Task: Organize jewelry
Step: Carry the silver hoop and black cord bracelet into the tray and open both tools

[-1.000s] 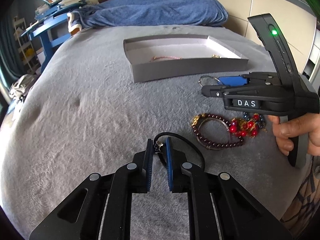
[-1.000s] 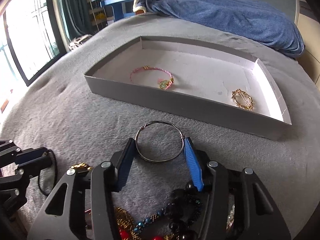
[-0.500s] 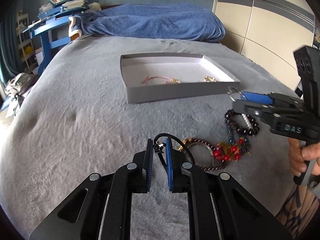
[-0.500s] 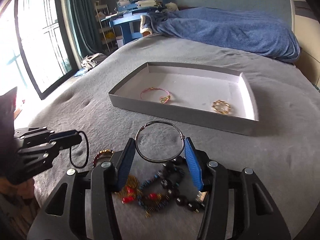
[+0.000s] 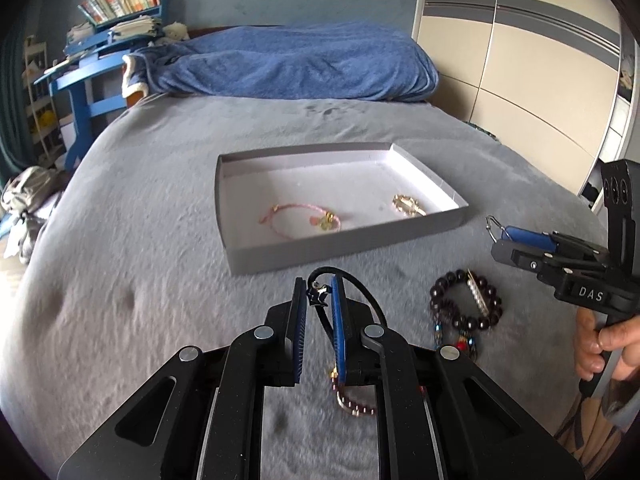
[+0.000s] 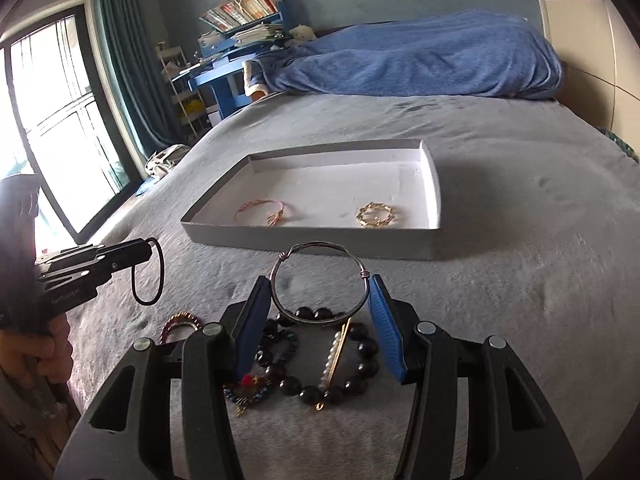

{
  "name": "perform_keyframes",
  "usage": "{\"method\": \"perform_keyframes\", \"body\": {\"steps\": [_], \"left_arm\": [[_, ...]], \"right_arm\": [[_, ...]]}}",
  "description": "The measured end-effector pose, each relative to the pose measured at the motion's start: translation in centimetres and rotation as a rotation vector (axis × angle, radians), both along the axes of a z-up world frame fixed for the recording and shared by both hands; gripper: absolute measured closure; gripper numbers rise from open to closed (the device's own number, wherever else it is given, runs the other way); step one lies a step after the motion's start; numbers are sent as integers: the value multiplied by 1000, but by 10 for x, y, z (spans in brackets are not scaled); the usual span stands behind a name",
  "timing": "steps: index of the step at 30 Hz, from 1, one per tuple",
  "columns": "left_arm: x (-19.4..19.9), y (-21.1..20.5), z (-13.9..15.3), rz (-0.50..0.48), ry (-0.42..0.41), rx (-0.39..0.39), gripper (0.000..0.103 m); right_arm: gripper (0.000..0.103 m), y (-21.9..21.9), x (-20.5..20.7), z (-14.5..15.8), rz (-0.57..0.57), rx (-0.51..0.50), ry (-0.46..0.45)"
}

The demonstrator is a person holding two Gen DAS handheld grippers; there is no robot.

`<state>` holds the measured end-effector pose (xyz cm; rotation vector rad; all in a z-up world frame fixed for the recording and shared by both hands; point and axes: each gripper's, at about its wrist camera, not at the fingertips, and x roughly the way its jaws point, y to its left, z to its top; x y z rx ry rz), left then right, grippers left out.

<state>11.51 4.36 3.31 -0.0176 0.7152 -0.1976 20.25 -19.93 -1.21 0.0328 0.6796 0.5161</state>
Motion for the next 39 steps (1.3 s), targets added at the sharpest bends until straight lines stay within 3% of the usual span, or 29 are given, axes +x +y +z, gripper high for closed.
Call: {"method": "perform_keyframes", "body": {"steps": [11,23,31,39], "left_arm": [[50,-5,18,-7,-31,-2,90],[101,-2,6,9,-10,17,90],[144,5,-5,29,10,43,90],[189,6,-26,60,95,101,90]], "right_arm": [[53,10,30,5,7,-23,-3],[53,33,97,10,10,-65,8],[53,55,154,-3,-10,-132,105],[53,79,198,-21,-8,-211,203]]}}
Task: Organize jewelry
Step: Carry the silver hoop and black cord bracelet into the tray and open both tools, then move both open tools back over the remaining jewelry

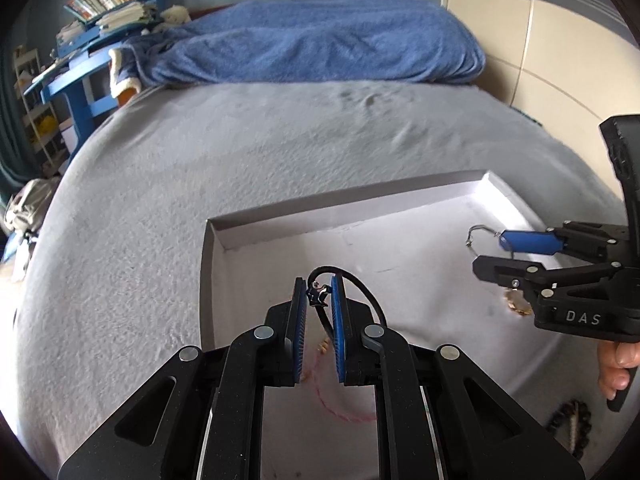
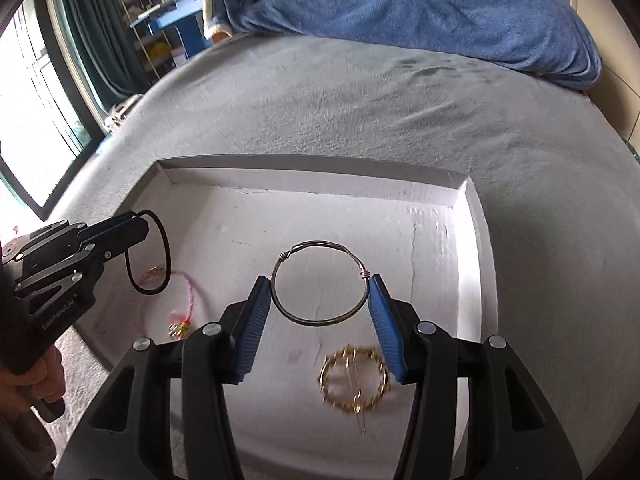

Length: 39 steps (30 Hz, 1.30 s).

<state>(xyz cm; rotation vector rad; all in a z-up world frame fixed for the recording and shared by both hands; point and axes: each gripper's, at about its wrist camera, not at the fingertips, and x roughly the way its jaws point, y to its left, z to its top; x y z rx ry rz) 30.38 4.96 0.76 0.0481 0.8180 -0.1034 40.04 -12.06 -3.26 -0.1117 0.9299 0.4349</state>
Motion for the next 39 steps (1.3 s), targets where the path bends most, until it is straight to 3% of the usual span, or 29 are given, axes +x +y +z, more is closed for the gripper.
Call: {"method": "perform_keyframes", "body": {"steps": [12,17,19,23,29,39], "left_arm": [[30,-1,-23,31,158,54,90],[27,-3,-23,24,156,52,71],[23,-3,-20,22,142,53,67],[7,0,-10,32,76,24,45],[-37,-5,16,15,-80,5,24],[-115,-5,42,51,-174,-61,16]], "right_arm": [[53,12,23,-16,5,-104,50],[52,13,21,-15,12,-110,37],[51,12,17,-12,18,-100,15],[49,2,-1,3,2,-28,-40],[33,-20,-49,29,1,39,-170],[17,-59,-120,36,-62,108,-251]]}}
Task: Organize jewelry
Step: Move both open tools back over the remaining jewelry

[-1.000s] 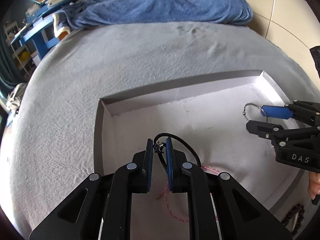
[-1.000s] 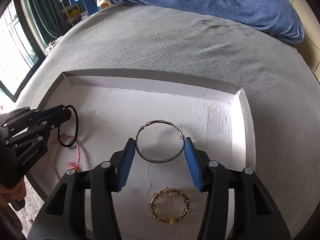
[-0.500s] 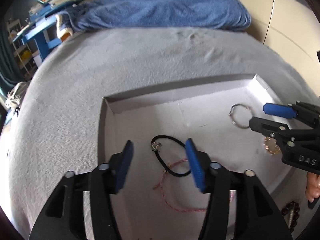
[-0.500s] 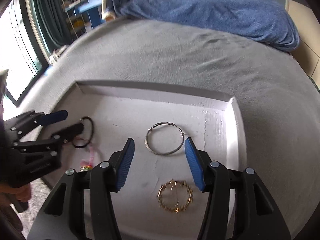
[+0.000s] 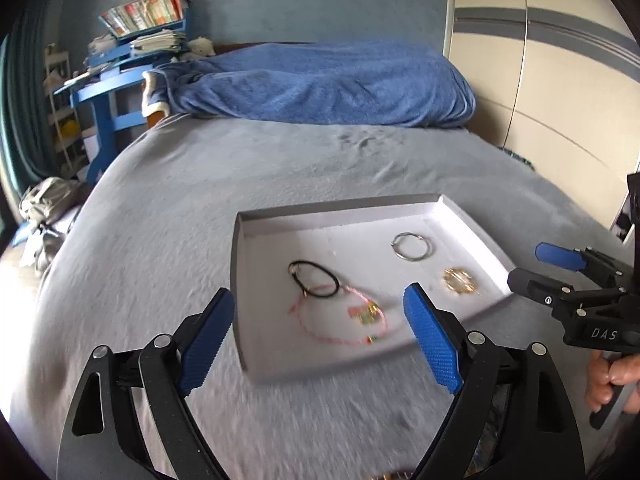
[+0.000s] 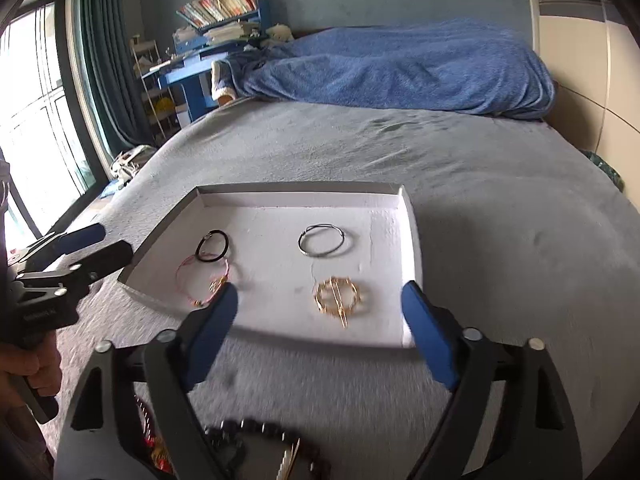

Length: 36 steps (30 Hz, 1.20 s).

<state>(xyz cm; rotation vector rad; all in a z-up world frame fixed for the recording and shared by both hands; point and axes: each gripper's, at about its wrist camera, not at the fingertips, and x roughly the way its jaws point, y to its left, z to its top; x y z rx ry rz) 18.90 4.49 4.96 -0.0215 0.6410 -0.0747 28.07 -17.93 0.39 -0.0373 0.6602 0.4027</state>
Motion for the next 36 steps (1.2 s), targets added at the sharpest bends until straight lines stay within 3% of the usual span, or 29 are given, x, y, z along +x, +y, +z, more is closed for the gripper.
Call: {"method": "perform_keyframes", "body": {"steps": [9,17,28,34,36], "left_arm": [[-75,0,-6,41,-17,-56,13],[-119,-18,-38,-4,8,-8,13],[-136,-26,-61,-50,33,24,14],[-142,-39,-62,-103,6,72,24],[-145,-45,-61,-151,3,56,30]], "right_arm": [[8,-15,-63,-3,-12,51,-59],[6,-19,-109,-29,-31,24,-40],[6,-40,-116,-55,-114,52,43],[6,-38,-116,-59,-105,30,38],[6,-36,-116,-60,-97,18,42]]}}
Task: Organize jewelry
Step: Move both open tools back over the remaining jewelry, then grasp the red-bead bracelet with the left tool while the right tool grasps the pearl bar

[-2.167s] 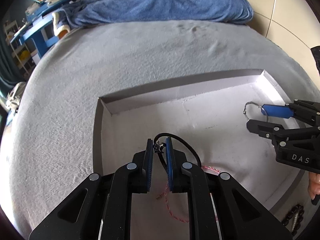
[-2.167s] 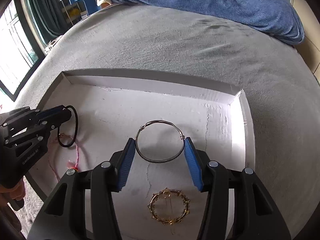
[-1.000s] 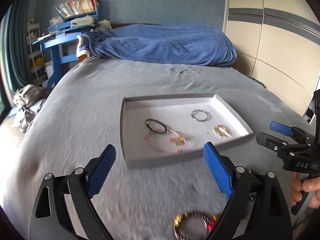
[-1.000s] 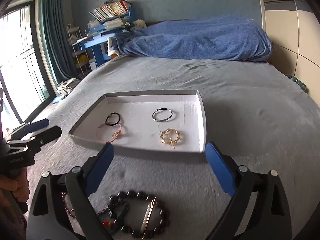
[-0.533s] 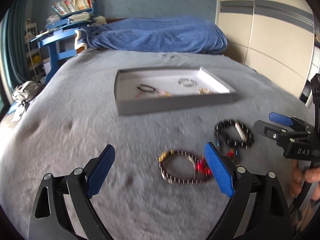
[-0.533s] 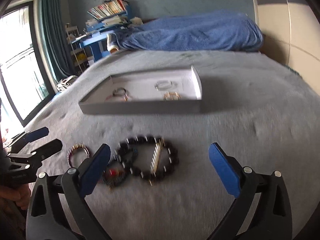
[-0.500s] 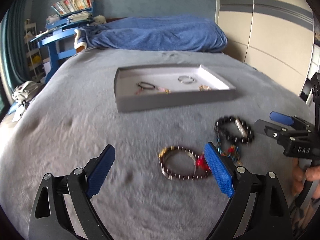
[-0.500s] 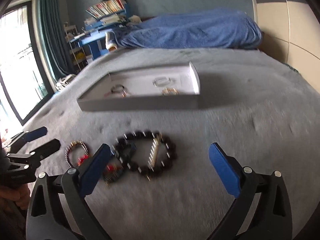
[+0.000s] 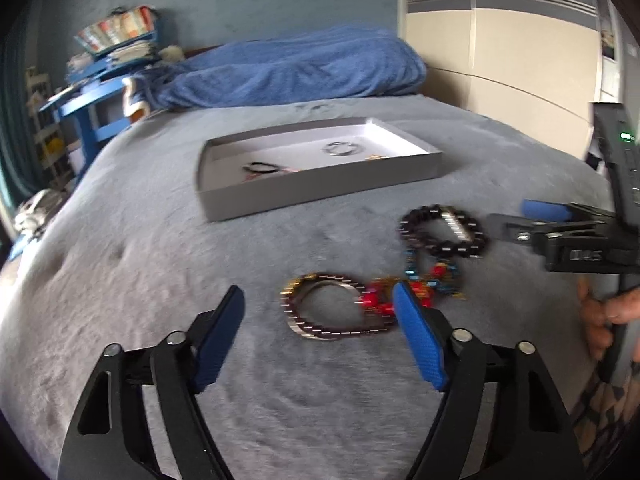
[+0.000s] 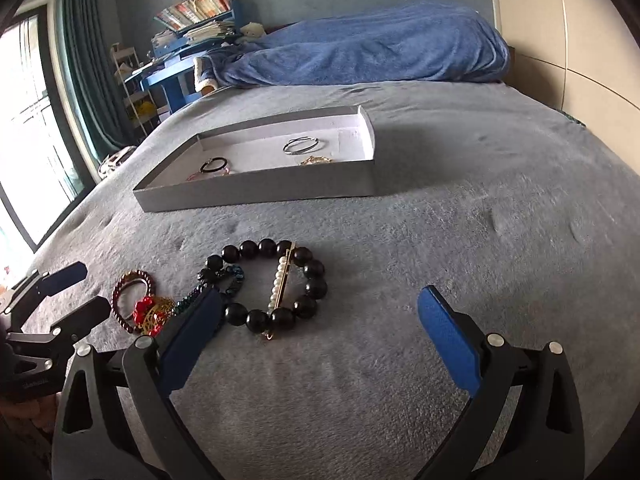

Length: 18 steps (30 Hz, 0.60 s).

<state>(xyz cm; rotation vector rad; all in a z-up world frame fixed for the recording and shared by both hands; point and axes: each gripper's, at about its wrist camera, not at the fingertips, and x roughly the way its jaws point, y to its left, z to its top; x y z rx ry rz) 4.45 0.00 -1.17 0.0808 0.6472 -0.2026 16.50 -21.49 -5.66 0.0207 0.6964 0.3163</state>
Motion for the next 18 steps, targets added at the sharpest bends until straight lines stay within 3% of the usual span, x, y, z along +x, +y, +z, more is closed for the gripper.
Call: {"method": "perform_keyframes", "body": {"steps": [4,10,14,18], "left_arm": [[-1,-17,1,-94,7,-14,39],[4,-45,-3,-188,25,47,49],[10,-55,-11,-223,64,86,65],[18,-60,-17,-236,99,106,70]], "right_arm": [[6,-6,4,-3,-18,22,27],[6,-25,10,-7,-67,104,73],[6,-36,14,-11,-94,167,106],[6,-36,16,-12,-100,169,113]]}}
